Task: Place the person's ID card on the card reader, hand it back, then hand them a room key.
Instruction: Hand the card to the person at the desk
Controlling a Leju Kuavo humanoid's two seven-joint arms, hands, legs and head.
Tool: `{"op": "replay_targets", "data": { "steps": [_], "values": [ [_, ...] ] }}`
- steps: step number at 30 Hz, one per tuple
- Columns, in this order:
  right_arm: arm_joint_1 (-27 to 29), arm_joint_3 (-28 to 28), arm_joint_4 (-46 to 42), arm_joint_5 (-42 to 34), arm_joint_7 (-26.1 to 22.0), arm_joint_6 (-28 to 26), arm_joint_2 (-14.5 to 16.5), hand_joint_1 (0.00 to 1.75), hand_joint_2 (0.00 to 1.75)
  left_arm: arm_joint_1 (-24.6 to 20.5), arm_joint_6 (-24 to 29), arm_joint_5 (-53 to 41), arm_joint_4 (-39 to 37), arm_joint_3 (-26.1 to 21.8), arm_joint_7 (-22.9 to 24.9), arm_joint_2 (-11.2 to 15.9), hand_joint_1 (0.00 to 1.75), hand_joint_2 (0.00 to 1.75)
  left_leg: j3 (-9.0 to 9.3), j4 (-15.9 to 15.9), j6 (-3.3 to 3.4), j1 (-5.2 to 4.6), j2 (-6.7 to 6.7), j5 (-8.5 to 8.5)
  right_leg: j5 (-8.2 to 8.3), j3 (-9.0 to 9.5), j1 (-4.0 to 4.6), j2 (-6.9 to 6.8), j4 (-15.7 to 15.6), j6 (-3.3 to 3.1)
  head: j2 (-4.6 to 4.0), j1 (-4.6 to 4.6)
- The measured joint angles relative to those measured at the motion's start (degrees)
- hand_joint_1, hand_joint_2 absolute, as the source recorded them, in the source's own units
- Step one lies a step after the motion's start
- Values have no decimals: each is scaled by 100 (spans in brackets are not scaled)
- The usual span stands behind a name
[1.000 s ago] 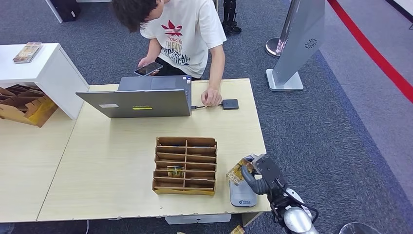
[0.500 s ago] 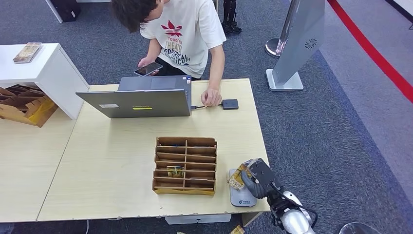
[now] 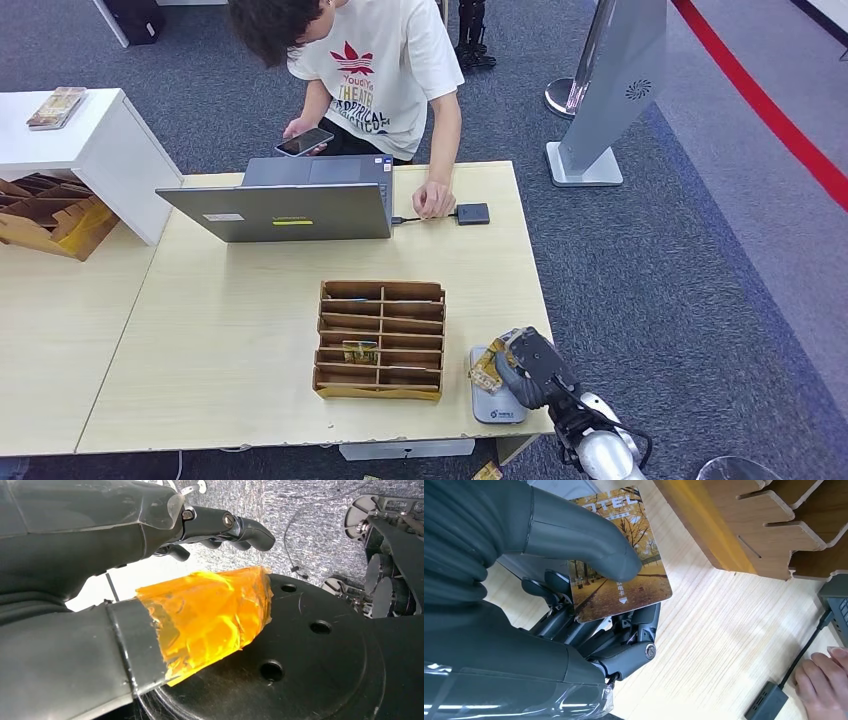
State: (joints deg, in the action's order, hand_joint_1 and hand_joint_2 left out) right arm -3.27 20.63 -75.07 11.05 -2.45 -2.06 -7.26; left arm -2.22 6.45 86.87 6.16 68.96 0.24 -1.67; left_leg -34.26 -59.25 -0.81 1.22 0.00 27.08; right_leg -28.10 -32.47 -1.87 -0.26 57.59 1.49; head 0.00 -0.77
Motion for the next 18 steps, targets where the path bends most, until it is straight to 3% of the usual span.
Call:
{"op": "replay_targets", "data": {
  "steps": [18],
  "values": [
    [-29, 67, 121, 642, 178, -131, 0, 175, 175, -5, 1, 9, 0, 57, -2, -2, 0, 0, 8, 0, 0, 0, 1, 0, 0, 8, 0, 0, 0, 0, 0, 1]
  ]
}}
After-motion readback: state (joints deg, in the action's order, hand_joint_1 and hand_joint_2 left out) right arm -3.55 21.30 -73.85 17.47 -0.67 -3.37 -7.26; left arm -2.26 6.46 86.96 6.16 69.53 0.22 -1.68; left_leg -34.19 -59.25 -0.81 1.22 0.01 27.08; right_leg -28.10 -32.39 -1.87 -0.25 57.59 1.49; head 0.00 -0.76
